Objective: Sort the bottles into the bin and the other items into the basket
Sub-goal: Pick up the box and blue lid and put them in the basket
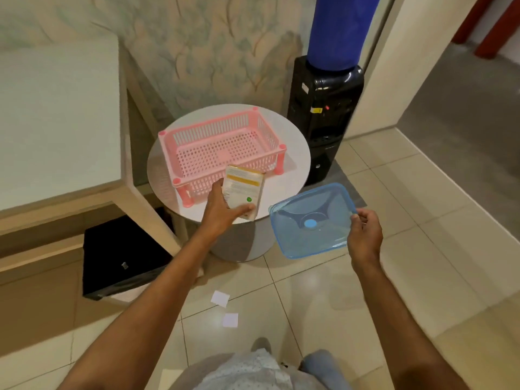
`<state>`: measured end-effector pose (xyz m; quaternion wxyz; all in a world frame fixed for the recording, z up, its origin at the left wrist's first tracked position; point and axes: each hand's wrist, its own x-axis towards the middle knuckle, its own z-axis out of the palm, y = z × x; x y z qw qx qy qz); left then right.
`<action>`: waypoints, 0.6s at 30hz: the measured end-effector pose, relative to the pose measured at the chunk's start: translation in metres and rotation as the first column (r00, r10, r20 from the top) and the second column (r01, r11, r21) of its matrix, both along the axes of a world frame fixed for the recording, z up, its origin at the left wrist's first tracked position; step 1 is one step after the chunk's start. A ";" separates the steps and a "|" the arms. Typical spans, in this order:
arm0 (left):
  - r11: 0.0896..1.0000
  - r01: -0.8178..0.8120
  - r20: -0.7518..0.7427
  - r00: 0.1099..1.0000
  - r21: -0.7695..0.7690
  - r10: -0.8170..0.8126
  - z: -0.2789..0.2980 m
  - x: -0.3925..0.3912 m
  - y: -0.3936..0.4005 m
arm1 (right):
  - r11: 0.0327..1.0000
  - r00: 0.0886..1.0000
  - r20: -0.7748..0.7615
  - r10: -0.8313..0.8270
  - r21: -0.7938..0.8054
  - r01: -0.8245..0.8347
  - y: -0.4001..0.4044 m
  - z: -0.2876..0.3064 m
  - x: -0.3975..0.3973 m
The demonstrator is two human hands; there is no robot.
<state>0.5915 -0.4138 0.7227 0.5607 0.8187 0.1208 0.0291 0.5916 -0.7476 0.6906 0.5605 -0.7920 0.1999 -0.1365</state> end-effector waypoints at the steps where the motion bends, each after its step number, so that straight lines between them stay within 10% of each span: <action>1: 0.999 -0.028 0.009 1.000 0.026 0.027 0.001 0.012 0.002 | 1.000 1.000 0.003 0.029 -0.004 -0.029 0.001 0.003 0.020; 18: 0.845 -0.420 0.207 0.906 0.331 0.370 0.063 0.189 0.018 | 0.743 0.762 0.064 0.644 -0.290 -0.604 0.069 0.050 0.331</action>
